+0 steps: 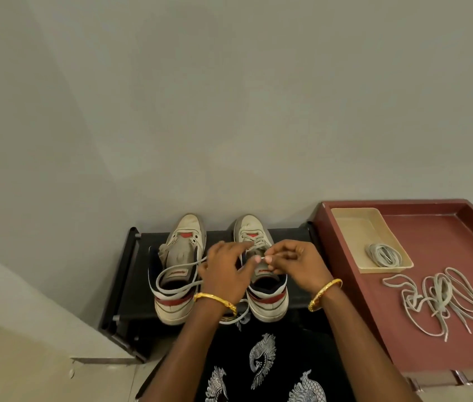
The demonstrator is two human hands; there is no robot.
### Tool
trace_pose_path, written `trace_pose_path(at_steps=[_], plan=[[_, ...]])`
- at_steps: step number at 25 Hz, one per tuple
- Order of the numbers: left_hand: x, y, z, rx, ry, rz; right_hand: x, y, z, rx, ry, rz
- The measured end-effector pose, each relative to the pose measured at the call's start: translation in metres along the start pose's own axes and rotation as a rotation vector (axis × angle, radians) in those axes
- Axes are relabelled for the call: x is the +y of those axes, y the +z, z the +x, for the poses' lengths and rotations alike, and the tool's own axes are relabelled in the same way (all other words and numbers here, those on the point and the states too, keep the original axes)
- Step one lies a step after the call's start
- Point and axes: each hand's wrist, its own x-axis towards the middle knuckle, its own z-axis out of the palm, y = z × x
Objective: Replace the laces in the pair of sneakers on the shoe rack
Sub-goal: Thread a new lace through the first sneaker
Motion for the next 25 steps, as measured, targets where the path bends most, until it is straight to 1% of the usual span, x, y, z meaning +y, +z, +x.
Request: trace_pose_path(at_steps=[1, 2, 4, 5, 7, 8, 10, 11, 13, 15, 20, 25], plan=[[0.001, 0.01, 0.008, -0.055, 0.003, -0.103, 0.006, 0.003, 0.007, 0.035, -0.014, -0.053], [-0.002, 0.017, 0.019, -0.093, -0.029, -0.185, 0.012, 0.004, 0.014, 0.077, -0.026, -0.119], [-0.008, 0.028, 0.039, -0.161, -0.106, -0.262, 0.019, 0.003, 0.031, 0.133, -0.013, -0.206], [-0.011, 0.032, 0.048, -0.142, -0.134, -0.234, 0.021, 0.002, 0.038, 0.147, 0.008, -0.222], [-0.016, 0.04, 0.066, -0.023, -0.186, -0.16, 0.027, -0.001, 0.056, 0.151, 0.081, -0.264], [-0.015, 0.043, 0.073, 0.026, -0.202, -0.11, 0.03, -0.002, 0.065, 0.131, 0.131, -0.327], [-0.006, 0.049, 0.08, 0.072, -0.189, 0.086, 0.036, -0.003, 0.079, 0.043, 0.224, -0.505], [-0.004, 0.053, 0.083, 0.073, -0.175, 0.199, 0.039, -0.001, 0.084, 0.008, 0.262, -0.54], [-0.003, 0.06, 0.086, 0.03, -0.187, 0.335, 0.045, 0.003, 0.087, -0.002, 0.304, -0.52], [-0.008, 0.071, 0.083, -0.008, -0.229, 0.374, 0.05, 0.003, 0.09, 0.037, 0.322, -0.489], [-0.015, 0.085, 0.078, 0.067, -0.294, 0.241, 0.059, -0.004, 0.096, 0.052, 0.42, -0.342], [-0.011, 0.088, 0.083, 0.036, -0.277, 0.247, 0.061, -0.007, 0.094, 0.039, 0.42, -0.24]])
